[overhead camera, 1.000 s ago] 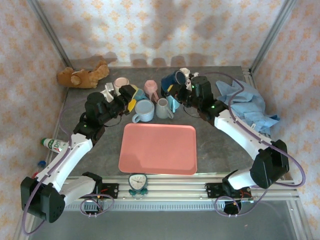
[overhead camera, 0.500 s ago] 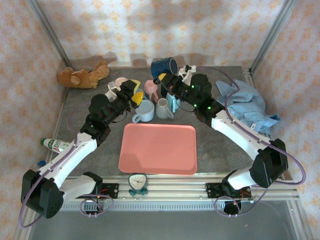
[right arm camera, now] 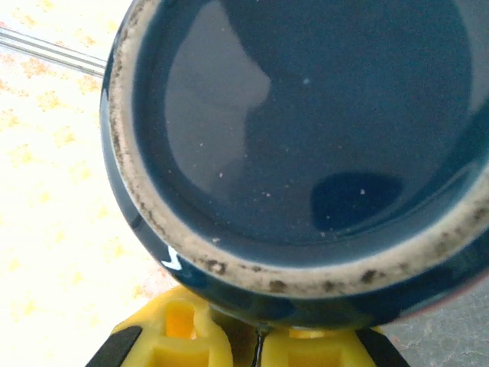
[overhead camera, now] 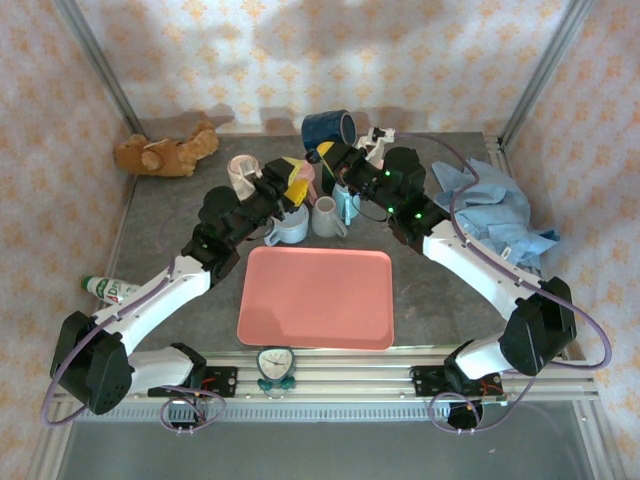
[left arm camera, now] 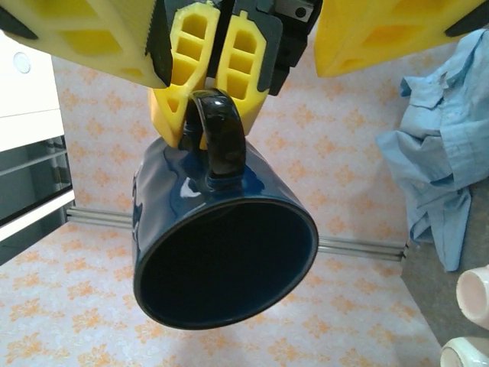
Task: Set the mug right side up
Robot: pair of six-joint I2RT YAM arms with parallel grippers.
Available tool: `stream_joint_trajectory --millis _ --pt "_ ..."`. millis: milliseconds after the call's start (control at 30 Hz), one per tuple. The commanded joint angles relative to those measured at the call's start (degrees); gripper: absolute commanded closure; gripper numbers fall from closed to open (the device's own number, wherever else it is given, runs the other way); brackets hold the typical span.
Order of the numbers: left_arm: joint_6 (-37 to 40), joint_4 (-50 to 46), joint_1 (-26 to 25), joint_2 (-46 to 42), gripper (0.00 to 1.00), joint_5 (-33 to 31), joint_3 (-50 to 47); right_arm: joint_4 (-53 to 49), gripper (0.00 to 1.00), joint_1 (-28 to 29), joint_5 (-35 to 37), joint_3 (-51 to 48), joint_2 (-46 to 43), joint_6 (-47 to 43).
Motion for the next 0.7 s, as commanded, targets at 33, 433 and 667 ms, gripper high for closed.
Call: stream_joint_trajectory --millis 33,433,667 --pt "-2.0 6.4 -0.5 0.4 0.47 -3.6 1.2 5.8 1.00 0.2 -1.0 2.0 -1.1 0.1" --pt "-4.7 8.8 -0.6 2.6 0.51 -3.3 1.9 7.5 1.00 0.3 -2.7 2.6 0.4 2.7" --pt "-4.6 6.2 -0.6 2.1 0.55 -3.7 1.2 7.8 1.00 0.4 -3.2 2.7 0.5 3.0"
